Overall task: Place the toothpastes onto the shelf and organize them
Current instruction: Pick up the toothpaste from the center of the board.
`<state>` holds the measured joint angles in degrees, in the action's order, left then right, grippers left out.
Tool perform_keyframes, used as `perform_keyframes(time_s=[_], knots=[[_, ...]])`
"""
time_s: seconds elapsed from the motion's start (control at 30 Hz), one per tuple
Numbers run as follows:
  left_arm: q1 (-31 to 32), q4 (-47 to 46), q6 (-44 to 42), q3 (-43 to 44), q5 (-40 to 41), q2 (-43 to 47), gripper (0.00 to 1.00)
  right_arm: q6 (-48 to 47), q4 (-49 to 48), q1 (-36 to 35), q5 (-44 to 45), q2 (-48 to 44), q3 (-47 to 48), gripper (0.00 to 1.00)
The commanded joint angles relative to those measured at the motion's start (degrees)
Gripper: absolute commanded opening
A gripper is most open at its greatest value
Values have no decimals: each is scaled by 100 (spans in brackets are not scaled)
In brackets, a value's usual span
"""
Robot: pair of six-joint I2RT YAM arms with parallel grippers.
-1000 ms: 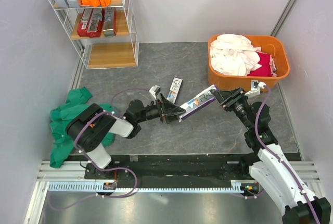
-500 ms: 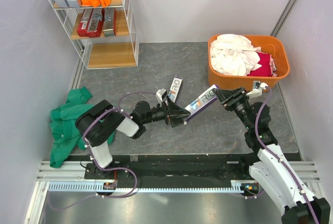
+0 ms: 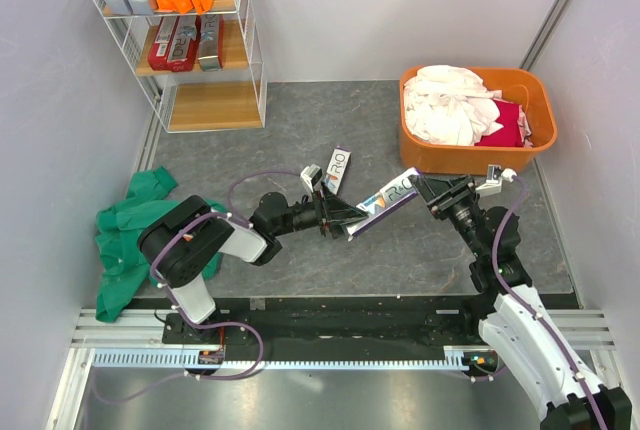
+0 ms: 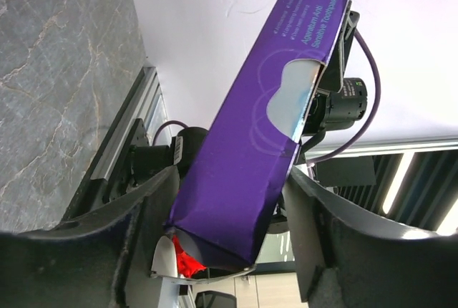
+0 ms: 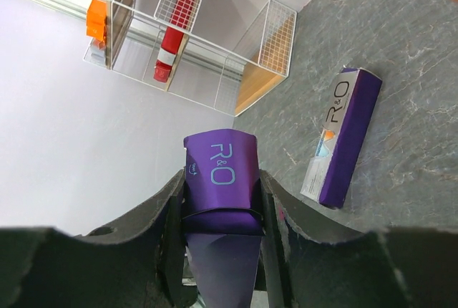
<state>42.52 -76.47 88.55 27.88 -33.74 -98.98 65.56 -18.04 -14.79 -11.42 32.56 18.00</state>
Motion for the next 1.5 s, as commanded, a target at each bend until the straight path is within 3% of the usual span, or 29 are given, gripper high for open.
perform_keyframes(time_s=[0.0, 0.17, 0.3, 0.47, 0.67, 1.07, 1.23, 1.37, 1.47], knots=[[19, -1881, -198, 121, 43, 212, 64, 238, -121, -16, 140, -223, 2, 43], [19, -1881, -268, 156, -1, 327, 61, 291, 2, -16, 254, -346, -121, 43], [28, -1881, -286, 244, -142, 327, 72, 396, 90, -16, 386, -513, -235, 42], [89, -1881, -260, 297, -212, 230, 75, 668, 248, -16, 711, -882, -428, 38], [186, -1881, -251, 306, -177, 151, 71, 792, 389, -16, 1045, -1181, -508, 36], [213, -1881, -224, 367, -151, 98, 49, 818, 398, -16, 940, -1076, -534, 40], [204, -1889, -330, 411, -107, 107, 49, 801, 459, -16, 914, -1023, -552, 50], [108, -1881, -391, 394, -142, 133, 36, 783, 486, -16, 870, -918, -552, 66], [-7, -1881, -330, 350, -151, 116, 34, 774, 495, -16, 843, -865, -569, 75]])
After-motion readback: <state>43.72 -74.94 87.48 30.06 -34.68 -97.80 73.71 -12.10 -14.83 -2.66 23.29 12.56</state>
